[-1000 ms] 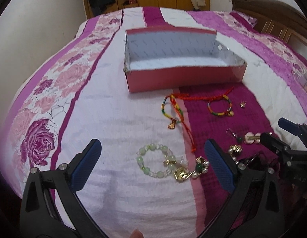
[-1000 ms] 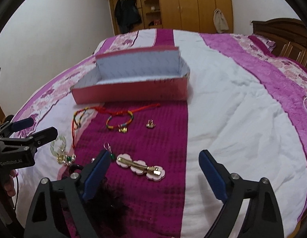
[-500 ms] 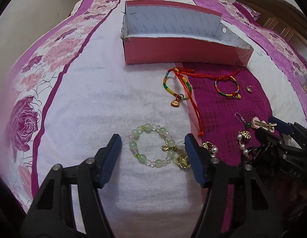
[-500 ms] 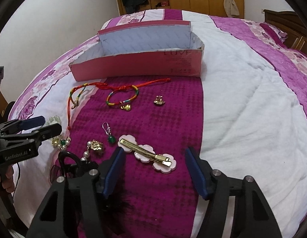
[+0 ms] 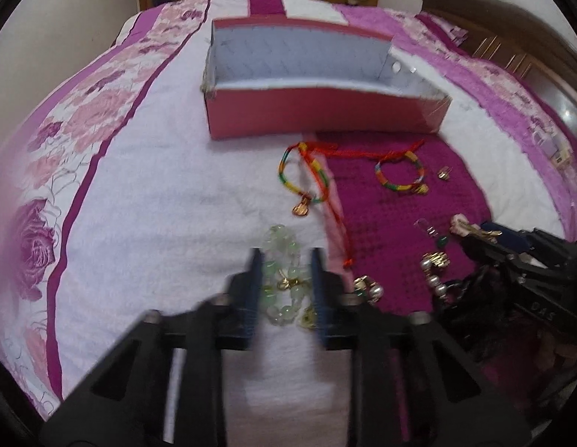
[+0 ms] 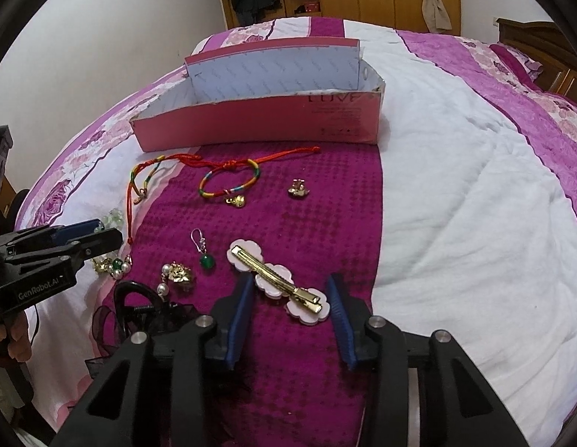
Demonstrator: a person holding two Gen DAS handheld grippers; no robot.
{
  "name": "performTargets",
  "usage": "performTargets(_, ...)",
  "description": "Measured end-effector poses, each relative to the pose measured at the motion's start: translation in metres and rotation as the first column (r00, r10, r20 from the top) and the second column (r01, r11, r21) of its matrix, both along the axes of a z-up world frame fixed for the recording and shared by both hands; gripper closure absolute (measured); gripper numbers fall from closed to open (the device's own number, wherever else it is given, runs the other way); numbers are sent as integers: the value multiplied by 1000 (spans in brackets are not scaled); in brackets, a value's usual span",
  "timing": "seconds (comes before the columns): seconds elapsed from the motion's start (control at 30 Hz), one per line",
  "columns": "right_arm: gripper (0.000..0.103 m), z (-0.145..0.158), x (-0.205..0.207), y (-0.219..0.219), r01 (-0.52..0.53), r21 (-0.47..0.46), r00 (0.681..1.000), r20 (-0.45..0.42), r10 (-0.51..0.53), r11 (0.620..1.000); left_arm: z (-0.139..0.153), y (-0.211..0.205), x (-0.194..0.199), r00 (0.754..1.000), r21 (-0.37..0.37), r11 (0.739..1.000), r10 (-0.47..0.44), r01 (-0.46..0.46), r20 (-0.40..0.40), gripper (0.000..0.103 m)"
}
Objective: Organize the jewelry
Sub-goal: 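Grasp the green jade bead bracelet with the left tool while the right tool grasps the pink flower hair clip, then carry the jade bracelet and flower clip into the pink box and release both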
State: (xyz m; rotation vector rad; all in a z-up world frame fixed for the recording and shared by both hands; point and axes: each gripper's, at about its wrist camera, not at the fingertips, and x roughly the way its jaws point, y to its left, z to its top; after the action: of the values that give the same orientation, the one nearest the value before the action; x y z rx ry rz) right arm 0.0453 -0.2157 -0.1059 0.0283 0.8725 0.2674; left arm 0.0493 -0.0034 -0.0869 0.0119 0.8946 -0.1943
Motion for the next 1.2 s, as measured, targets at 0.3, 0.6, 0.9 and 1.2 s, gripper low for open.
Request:
performTargets(0.3, 60, 5, -3, -6, 11, 40, 1000, 24, -12, 999, 1, 1, -4, 1000, -13, 1000, -18, 18, 10, 103)
performTargets(0.6, 60, 11, -7, -8, 13, 66, 998, 53, -16, 998, 15, 17, -6, 999, -106, 994, 15, -9, 49, 103)
performTargets(0.9, 60, 31, -9, -10, 8, 104, 993, 120, -21, 995, 37, 18, -4, 991, -133, 991, 31, -14, 126, 103)
performTargets(1.2, 60, 61, 1, -13, 15, 139, 969, 241, -49, 990, 60, 13, 7, 968, -121, 993, 42, -11, 249, 103)
